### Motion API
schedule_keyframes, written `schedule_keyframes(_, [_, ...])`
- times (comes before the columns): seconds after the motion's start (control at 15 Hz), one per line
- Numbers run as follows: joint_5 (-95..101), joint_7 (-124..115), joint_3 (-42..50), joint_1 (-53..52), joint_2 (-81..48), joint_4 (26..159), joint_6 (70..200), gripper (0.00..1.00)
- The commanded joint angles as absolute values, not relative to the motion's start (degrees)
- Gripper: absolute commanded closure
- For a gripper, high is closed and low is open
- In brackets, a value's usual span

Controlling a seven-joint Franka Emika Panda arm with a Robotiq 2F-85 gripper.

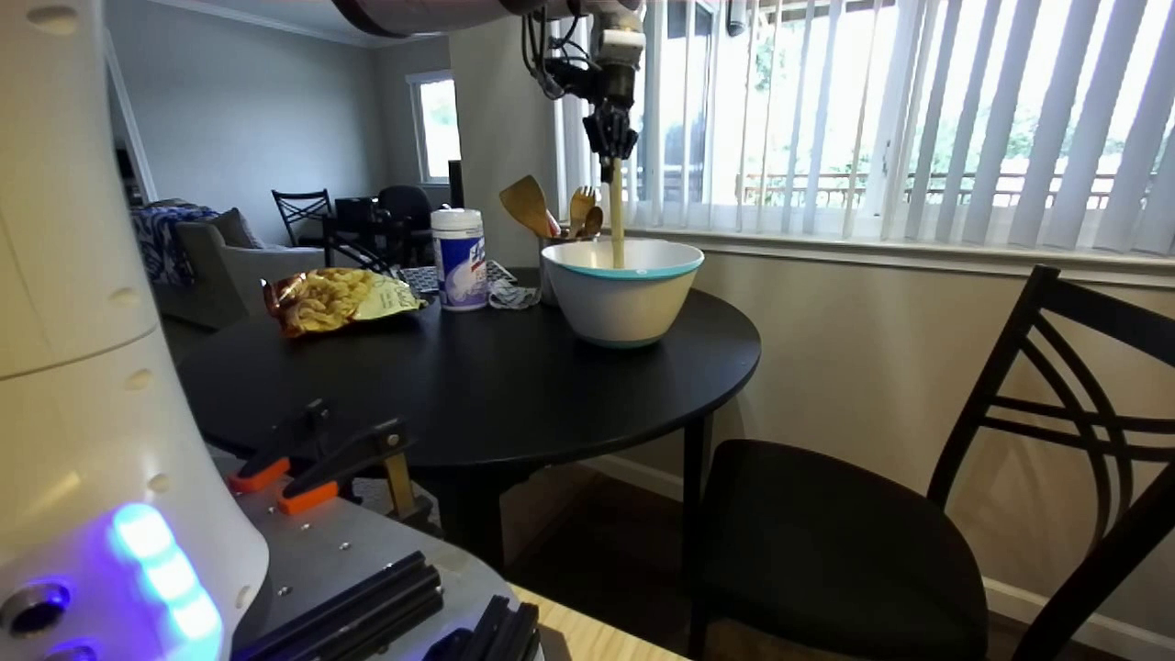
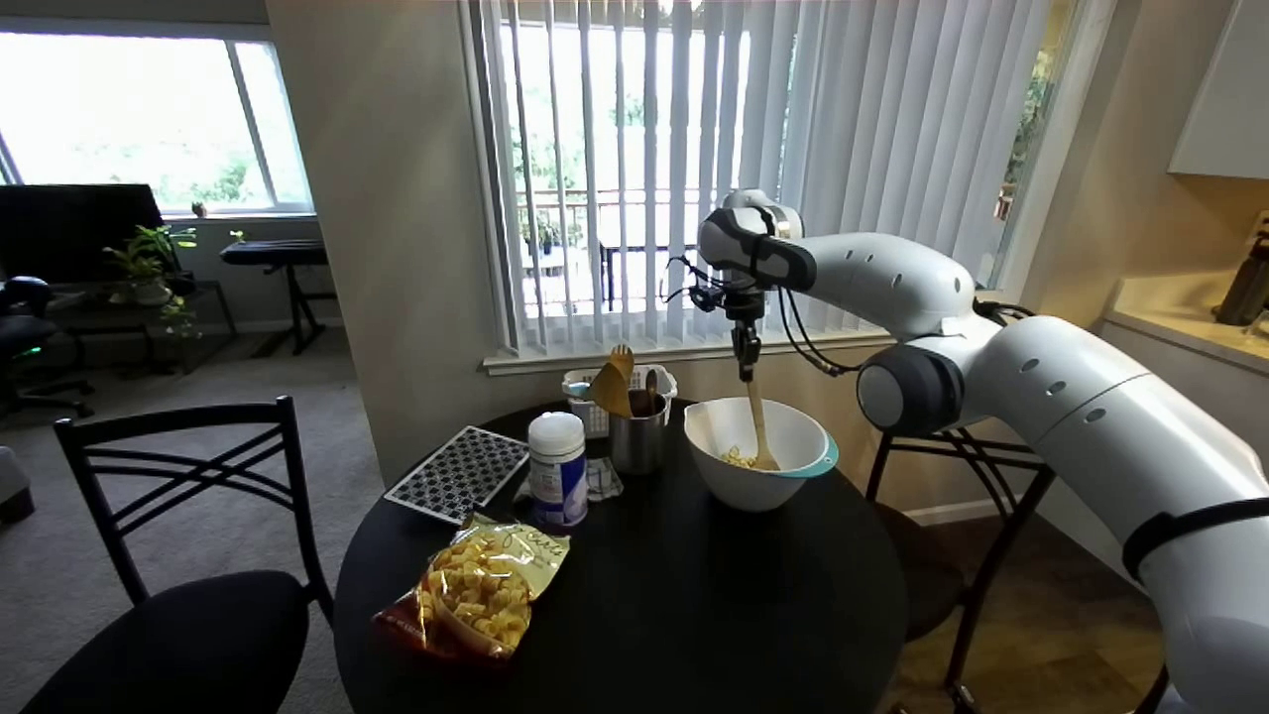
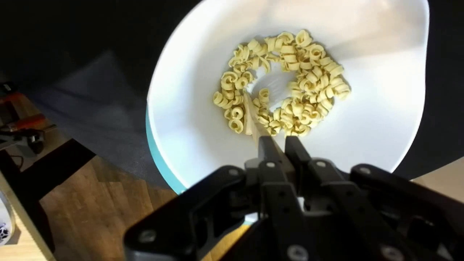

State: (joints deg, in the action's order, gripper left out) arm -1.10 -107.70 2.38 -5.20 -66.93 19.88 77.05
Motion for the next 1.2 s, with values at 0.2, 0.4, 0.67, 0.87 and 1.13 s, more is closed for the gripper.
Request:
schedule_keyframes(0.2, [-4.93, -112.18, 0.89, 0.15, -66.89, 19.91, 77.46, 0.97])
schedule_keyframes(0.4, [-5.3, -111.64, 0.78, 1.24, -67.08, 19.91, 78.94, 0.97])
schedule_keyframes(0.67, [-4.4, -110.51, 0.99, -0.32, -67.44, 19.93, 80.31, 0.97])
schedule_keyframes(0.87, [-2.03, -107.43, 1.98, -2.65, -66.74, 20.93, 83.74, 0.97])
schedule_keyframes(1.13, [0.81, -104.08, 2.99, -5.86, -66.7, 20.88, 87.35, 0.97])
